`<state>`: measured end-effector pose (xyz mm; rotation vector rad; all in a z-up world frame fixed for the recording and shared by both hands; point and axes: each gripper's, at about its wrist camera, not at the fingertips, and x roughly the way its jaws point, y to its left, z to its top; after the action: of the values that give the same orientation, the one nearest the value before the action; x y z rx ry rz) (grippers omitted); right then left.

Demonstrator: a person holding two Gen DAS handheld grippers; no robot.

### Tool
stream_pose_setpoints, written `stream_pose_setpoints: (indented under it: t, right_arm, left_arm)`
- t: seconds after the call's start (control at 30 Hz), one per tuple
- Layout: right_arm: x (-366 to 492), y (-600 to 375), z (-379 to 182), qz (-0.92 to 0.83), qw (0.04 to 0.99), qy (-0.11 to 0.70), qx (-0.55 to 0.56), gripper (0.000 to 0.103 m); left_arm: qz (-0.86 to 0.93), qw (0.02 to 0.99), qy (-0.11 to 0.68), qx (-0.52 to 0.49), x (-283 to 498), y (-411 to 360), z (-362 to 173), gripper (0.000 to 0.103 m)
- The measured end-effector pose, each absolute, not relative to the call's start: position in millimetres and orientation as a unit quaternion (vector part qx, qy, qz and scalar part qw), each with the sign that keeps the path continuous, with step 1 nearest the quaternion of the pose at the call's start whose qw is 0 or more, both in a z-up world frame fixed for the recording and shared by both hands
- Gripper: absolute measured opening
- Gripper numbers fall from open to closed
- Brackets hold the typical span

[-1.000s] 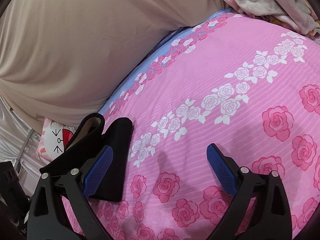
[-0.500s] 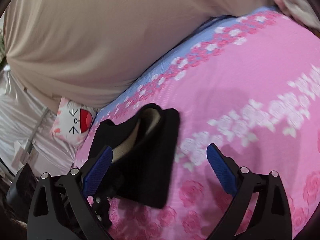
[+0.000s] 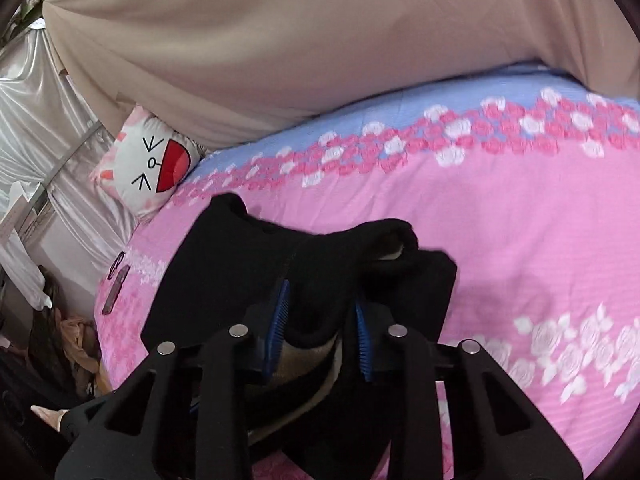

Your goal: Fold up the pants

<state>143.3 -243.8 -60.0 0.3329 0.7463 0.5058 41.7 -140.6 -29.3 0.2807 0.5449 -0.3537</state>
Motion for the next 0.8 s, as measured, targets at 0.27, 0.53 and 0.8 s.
stream_pose_setpoints:
  t: [0.27,0.53,0.8]
  right_arm:
    - [154.6,-271.5,-78.1,0.175,0.893,0.376,0.173,0.029]
    - [138.5,-283.7,-50.5,0.117,0.918,0.33,0.187,0.03]
    - [134.3,-208.6,-14.2,0.181,0.924,0.305,0.14,0.039]
  left_arm:
    - [-0.216,0.958,0.143,0.12,-9.2,-96.0,-1.0,0.073]
    - [-0.119,0.975,0.18,0.044,32.4,-10.7,10.6,0.083]
    - [-0.022,0.977,0.208,-0.03,59.0,76.0,7.0,0.083]
